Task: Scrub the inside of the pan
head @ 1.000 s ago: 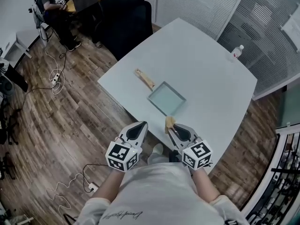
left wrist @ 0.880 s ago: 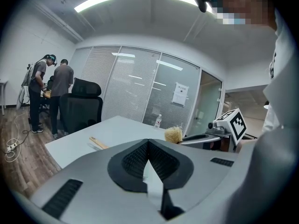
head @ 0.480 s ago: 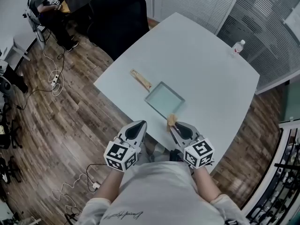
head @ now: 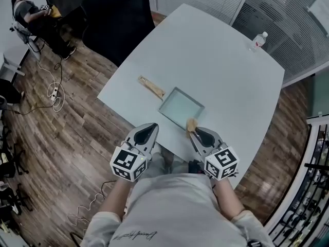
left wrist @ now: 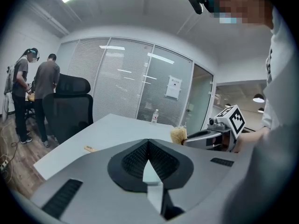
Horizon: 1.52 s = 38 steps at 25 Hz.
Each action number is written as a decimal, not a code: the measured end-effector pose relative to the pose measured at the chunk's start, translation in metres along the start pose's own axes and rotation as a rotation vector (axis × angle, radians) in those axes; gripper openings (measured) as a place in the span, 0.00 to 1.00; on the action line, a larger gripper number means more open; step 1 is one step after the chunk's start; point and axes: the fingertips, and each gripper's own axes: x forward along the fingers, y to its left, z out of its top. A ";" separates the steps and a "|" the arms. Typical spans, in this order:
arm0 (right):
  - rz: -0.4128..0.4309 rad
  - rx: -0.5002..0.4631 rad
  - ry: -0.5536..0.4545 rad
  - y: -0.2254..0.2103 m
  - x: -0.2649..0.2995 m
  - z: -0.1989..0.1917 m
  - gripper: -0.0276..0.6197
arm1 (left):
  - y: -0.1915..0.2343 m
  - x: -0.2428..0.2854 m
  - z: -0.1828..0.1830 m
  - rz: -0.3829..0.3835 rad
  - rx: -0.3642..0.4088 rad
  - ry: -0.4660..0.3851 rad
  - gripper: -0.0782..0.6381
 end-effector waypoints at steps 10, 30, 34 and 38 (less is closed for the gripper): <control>-0.067 0.022 0.036 -0.022 0.027 -0.004 0.16 | 0.055 0.045 -0.009 -0.171 0.235 0.164 0.12; -0.136 0.139 0.113 -0.027 0.059 -0.040 0.16 | 0.149 0.141 -0.088 -0.567 0.914 0.628 0.34; -0.142 0.150 0.116 -0.030 0.065 -0.043 0.16 | 0.156 0.154 -0.101 -0.672 1.016 0.714 0.37; -0.144 0.152 0.123 -0.031 0.068 -0.042 0.16 | 0.161 0.162 -0.112 -0.768 1.102 0.818 0.38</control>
